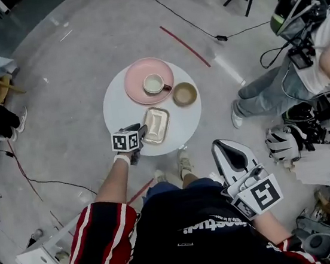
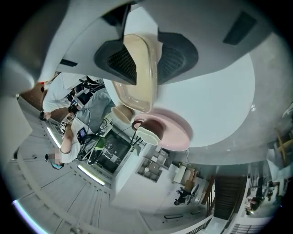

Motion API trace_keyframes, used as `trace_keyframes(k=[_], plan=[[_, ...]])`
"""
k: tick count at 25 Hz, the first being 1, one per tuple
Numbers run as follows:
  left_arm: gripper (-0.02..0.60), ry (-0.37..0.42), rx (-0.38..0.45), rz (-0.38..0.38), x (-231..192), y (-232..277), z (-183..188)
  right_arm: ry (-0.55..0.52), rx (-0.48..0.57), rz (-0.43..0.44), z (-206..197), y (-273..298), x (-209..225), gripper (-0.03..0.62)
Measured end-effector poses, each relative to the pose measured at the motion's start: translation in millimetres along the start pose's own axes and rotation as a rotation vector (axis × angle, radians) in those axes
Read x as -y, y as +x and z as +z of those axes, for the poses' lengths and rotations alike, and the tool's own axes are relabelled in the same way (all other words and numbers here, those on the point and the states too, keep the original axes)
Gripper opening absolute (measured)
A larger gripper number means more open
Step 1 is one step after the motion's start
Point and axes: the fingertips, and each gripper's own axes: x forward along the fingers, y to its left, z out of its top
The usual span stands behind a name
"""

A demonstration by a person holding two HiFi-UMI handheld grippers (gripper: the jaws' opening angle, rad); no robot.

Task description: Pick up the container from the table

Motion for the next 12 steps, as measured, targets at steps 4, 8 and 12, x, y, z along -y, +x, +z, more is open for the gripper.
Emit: trace_keyframes(k=[4,8,12], plan=[[0.15,-0.029,-0.003,0.008,-9,5,-1,0.013,0.021,-0.015,5,1,2,0.014],[0.158,-0.103,-0.005,-0.034,-7,11,0,0.012,-0.003,-0.016,0,-2,6,0.014],[0.158,-0.149,-0.017,-0.083,-1,14,-5,0.032,0.011,-0.032,3,0,7,0.014]])
